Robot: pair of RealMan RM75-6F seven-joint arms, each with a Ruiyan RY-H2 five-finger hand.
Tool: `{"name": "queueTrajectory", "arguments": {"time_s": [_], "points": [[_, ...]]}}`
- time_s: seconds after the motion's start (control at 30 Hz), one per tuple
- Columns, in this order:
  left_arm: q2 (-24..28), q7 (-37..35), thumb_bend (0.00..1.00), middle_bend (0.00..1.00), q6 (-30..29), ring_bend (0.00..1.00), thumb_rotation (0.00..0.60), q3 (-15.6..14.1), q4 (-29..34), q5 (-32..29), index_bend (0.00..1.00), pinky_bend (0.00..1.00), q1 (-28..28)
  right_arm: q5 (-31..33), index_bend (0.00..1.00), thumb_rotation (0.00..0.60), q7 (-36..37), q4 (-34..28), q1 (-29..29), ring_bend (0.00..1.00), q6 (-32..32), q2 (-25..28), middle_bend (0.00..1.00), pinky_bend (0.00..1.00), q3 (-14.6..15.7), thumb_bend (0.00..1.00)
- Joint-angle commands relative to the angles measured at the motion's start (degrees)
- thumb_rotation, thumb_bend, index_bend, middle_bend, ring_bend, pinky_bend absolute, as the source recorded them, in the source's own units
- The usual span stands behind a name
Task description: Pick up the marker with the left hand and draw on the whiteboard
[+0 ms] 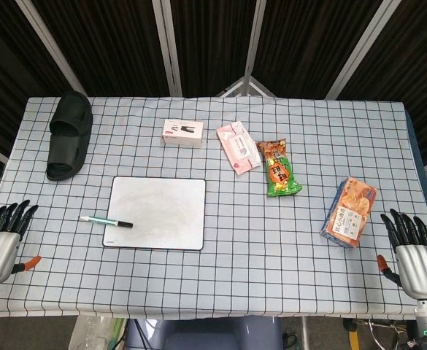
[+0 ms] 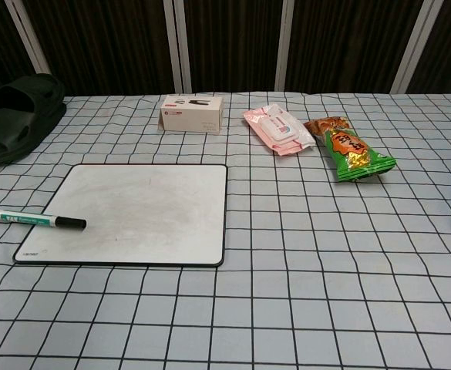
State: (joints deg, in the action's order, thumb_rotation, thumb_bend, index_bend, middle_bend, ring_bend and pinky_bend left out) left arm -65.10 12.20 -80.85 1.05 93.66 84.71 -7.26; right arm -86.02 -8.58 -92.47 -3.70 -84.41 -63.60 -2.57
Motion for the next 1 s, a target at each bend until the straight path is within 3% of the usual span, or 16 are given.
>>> {"name": "queueTrajectory", "arguments": {"time_s": [0.03, 0.5, 0.73, 1.0], "points": [[-0.1, -0.1, 0.00, 0.00, -0.3, 0.00, 0.600, 0.1, 0.1, 0.2, 0.00, 0.00, 0.0, 0.3, 0.00, 0.600, 0.0, -0.2, 0.1, 0.00, 0.3, 0.2, 0.00, 0.00, 0.0, 0.36], [-0.2, 0.4, 0.00, 0.00, 1.6, 0.00, 0.600, -0.1, 0.9, 0.0, 0.03, 0.00, -1.0, 0.4, 0.00, 0.600, 0.3, -0.5, 0.4, 0.00, -0.1, 0.6, 0.00, 0.00, 0.1, 0.36], [-1.1, 1.8, 0.06, 0.00, 5.6, 0.00, 0.600, 1.7, 2.0, -1.9, 0.25, 0.00, -4.0, 0.6, 0.00, 0.600, 0.5, -0.6, 0.7, 0.00, -0.3, 0.9, 0.00, 0.00, 0.1, 0.36], [-4.5, 10.8, 0.19, 0.00, 14.5, 0.00, 0.600, 5.2, 0.1, -5.7, 0.48, 0.00, -11.8, 0.8, 0.00, 0.600, 1.4, -0.5, 0.7, 0.00, -0.3, 1.1, 0.00, 0.00, 0.0, 0.36]]}}
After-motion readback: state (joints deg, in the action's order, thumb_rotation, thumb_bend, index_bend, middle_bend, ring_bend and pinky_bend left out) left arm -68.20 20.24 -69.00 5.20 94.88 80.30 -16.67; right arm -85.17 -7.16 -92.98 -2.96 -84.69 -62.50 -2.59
